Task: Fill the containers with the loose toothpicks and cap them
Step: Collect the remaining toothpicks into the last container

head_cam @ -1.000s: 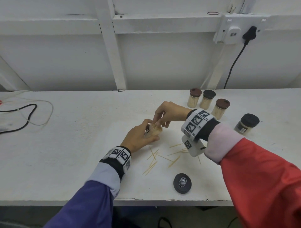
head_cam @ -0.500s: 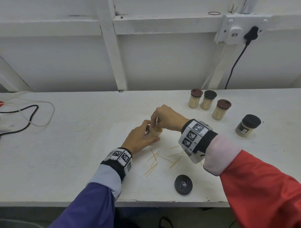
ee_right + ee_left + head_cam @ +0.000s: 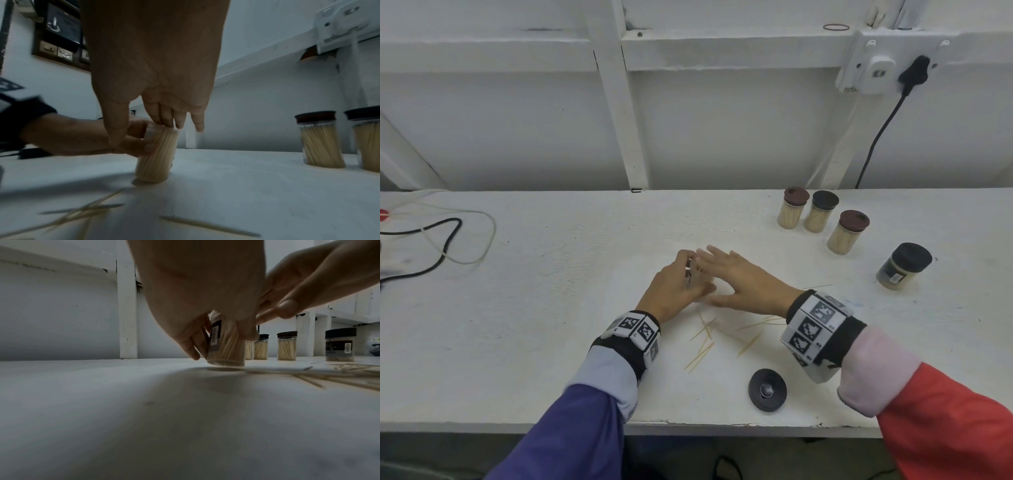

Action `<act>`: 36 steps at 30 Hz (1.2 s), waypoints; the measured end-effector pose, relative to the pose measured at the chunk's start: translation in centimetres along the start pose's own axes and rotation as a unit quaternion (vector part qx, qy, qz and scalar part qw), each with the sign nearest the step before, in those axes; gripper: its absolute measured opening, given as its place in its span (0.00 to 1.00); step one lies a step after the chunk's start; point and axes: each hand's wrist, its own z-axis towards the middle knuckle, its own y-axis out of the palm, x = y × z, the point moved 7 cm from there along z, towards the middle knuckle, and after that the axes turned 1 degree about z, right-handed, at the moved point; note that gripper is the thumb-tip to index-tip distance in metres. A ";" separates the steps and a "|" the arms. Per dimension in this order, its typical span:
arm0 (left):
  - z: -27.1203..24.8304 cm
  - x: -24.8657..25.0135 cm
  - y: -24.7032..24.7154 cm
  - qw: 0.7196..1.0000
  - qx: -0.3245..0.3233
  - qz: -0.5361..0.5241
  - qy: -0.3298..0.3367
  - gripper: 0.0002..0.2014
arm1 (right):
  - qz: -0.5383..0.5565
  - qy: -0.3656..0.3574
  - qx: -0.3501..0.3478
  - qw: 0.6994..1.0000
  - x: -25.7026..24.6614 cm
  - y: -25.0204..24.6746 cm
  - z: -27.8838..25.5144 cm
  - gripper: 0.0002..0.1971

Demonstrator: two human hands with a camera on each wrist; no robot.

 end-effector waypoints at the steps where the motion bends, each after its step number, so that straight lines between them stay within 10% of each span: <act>1: 0.0 0.0 0.0 1.000 -0.001 0.005 0.001 0.27 | 0.002 0.001 0.006 1.000 0.2 -0.2 0.0 0.37; 8: -0.1 -0.3 -0.4 0.997 0.019 0.076 -0.003 0.33 | 0.103 -0.005 0.140 0.985 1.8 -2.0 -1.5 0.19; 11: 0.0 -0.5 -0.9 0.994 0.044 0.095 -0.016 0.31 | 0.044 0.002 0.030 0.999 0.9 0.0 -1.5 0.15; 15: -0.1 -0.5 -1.3 0.993 0.062 0.099 -0.030 0.29 | -0.063 -0.056 -0.168 0.982 -2.0 4.5 -1.5 0.33; 36: 0.0 -0.7 -1.3 0.992 0.061 0.106 -0.034 0.30 | -0.096 -0.047 -0.130 0.986 -2.7 4.4 -1.0 0.09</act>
